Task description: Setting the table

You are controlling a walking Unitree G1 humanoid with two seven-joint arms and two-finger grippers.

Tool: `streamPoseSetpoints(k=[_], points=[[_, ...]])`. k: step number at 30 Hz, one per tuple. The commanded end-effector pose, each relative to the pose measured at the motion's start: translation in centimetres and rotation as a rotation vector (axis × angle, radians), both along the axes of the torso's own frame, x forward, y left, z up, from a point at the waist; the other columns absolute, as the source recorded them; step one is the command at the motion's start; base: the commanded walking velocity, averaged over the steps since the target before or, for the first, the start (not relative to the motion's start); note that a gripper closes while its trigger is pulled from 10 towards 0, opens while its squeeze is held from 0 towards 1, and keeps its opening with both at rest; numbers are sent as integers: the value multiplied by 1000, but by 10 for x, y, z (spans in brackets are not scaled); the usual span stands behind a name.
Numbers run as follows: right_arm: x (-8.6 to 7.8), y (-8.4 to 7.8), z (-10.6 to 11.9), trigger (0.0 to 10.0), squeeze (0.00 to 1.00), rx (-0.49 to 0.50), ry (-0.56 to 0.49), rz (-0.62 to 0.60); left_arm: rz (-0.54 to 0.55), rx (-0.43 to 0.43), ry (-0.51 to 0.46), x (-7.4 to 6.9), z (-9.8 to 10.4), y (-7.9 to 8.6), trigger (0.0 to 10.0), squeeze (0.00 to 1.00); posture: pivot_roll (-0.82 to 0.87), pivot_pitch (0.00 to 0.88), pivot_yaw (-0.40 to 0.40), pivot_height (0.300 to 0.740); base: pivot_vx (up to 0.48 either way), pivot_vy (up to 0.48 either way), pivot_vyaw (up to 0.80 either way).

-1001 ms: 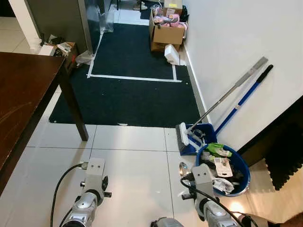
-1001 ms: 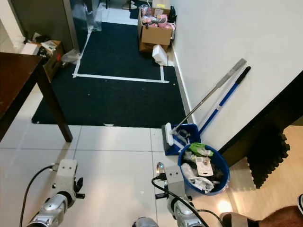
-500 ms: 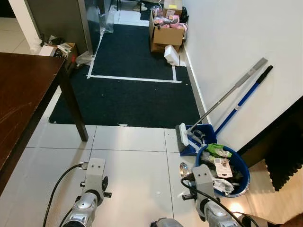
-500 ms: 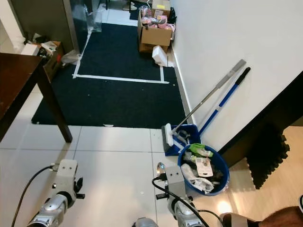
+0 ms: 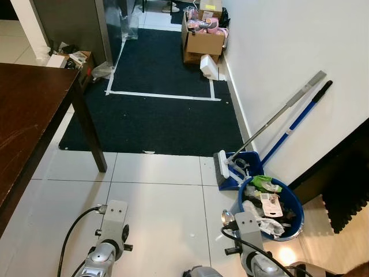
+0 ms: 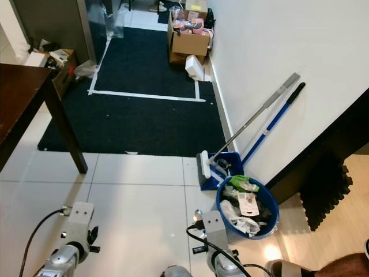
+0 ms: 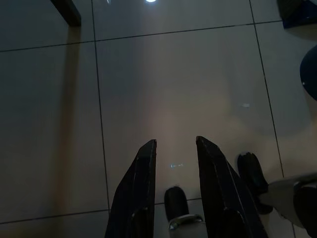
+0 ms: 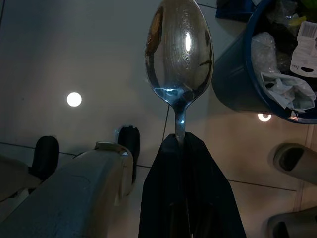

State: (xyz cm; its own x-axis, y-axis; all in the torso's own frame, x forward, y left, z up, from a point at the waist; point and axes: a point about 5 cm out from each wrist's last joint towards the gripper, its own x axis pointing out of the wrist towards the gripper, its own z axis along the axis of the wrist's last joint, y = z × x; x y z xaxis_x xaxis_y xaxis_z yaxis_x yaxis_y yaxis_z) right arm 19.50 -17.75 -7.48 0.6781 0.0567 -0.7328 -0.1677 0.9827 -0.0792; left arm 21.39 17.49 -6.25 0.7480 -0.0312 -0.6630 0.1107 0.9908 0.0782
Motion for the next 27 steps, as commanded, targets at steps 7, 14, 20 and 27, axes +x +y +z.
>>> streamPoseSetpoints(k=[7, 14, 20, 27], points=[[-6, -2, -3, 10000, 0, -7, 15, -11, -17, 0, 15, -3, -2, -3, 10000, 0, 33, 36, -30, 740, 0, 0, 0], [-9, -4, -4, 10000, 0, -18, 26, 6, -37, 3, 5, 0, -1, -6, 10000, 0, 29, 28, -34, 740, 0, 0, 0], [-5, -9, -1, 10000, 0, -27, 16, 13, -17, -2, -10, 3, 1, -5, 10000, 0, 36, 20, -38, 740, 0, 0, 0], [-2, -8, 1, 10000, 0, -38, -1, 59, -22, 0, -10, 3, 1, -4, 10000, 0, 36, 15, -41, 740, 0, 0, 0]])
